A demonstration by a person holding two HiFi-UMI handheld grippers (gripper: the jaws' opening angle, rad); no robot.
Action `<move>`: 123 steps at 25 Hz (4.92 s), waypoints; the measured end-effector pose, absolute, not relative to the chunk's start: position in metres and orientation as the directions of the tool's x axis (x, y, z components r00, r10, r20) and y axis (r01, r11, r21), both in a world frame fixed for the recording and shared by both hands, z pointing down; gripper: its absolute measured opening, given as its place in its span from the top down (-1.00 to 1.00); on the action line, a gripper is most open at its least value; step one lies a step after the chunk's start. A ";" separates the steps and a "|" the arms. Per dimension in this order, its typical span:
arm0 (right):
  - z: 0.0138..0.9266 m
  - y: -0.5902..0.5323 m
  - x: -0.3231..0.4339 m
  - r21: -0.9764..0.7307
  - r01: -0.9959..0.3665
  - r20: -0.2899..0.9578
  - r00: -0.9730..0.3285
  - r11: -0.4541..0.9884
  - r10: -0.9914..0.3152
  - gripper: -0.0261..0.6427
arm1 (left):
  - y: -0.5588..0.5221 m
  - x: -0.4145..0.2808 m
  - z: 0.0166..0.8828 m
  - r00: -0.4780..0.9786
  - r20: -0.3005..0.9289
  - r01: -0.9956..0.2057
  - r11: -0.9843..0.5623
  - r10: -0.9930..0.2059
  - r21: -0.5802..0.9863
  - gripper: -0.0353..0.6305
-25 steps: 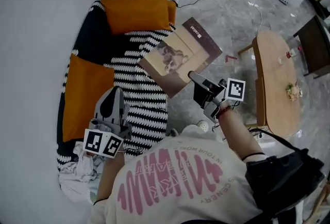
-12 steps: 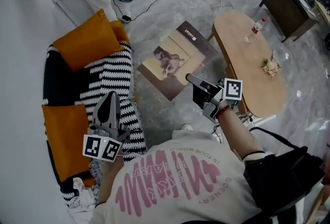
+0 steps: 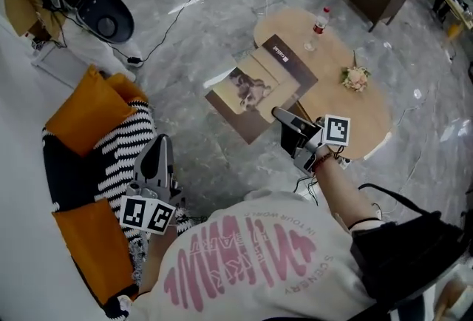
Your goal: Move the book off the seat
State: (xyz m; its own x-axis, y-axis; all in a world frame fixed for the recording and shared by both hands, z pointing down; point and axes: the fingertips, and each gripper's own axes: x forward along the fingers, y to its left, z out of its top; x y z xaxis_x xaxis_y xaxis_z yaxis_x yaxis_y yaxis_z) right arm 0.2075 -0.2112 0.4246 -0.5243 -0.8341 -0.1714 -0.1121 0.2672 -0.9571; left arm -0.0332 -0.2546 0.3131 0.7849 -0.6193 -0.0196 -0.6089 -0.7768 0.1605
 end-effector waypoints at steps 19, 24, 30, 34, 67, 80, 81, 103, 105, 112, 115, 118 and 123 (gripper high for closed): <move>0.480 -0.101 0.375 -0.991 -0.052 -0.120 -0.045 0.122 -0.992 0.45 | -0.256 0.154 0.301 0.956 0.041 -0.294 -0.947 -0.291 0.126 0.87; 0.496 -0.094 0.396 -0.994 -0.047 -0.099 0.010 0.098 -0.995 0.45 | -0.272 0.185 0.314 0.967 0.048 -0.256 -0.951 -0.252 0.172 0.87; 0.516 -0.085 0.427 -0.998 -0.010 -0.062 0.095 0.061 -0.994 0.45 | -0.290 0.252 0.330 0.986 0.057 -0.163 -0.973 -0.155 0.166 0.87; 0.535 -0.079 0.450 -0.998 0.044 -0.039 0.142 0.046 -0.989 0.45 | -0.303 0.307 0.336 0.992 0.067 -0.119 -0.977 -0.109 0.178 0.87; 0.682 -0.013 0.503 -0.936 0.203 0.273 -0.096 -0.287 -0.957 0.45 | -0.257 0.442 0.392 0.975 0.207 -0.131 -0.956 -0.076 0.263 0.87; 0.739 -0.005 0.487 -0.875 0.104 0.425 -0.301 -0.472 -0.854 0.45 | -0.246 0.378 0.407 0.931 0.243 -0.327 -0.917 -0.272 0.227 0.87; 0.742 -0.005 0.486 -0.874 0.092 0.429 -0.317 -0.477 -0.846 0.45 | -0.245 0.374 0.409 0.927 0.243 -0.341 -0.913 -0.286 0.226 0.87; 0.801 0.006 0.468 -0.816 0.013 0.516 -0.436 -0.578 -0.737 0.45 | -0.236 0.341 0.436 0.881 0.289 -0.438 -0.876 -0.374 0.200 0.87; 0.803 0.007 0.469 -0.810 0.015 0.524 -0.430 -0.586 -0.735 0.45 | -0.238 0.341 0.435 0.882 0.286 -0.437 -0.877 -0.375 0.200 0.87; 0.813 0.010 0.465 -0.754 0.056 0.578 -0.416 -0.655 -0.702 0.43 | -0.248 0.340 0.433 0.881 0.302 -0.435 -0.876 -0.365 0.208 0.87; 0.814 0.012 0.464 -0.719 0.056 0.615 -0.414 -0.693 -0.671 0.41 | -0.250 0.341 0.429 0.880 0.309 -0.432 -0.878 -0.360 0.206 0.87; 0.823 0.017 0.467 -0.679 0.020 0.664 -0.410 -0.734 -0.625 0.41 | -0.253 0.337 0.427 0.880 0.305 -0.434 -0.878 -0.365 0.201 0.87; 0.823 0.016 0.469 -0.672 0.017 0.671 -0.410 -0.740 -0.618 0.41 | -0.256 0.326 0.426 0.872 0.316 -0.446 -0.874 -0.375 0.193 0.87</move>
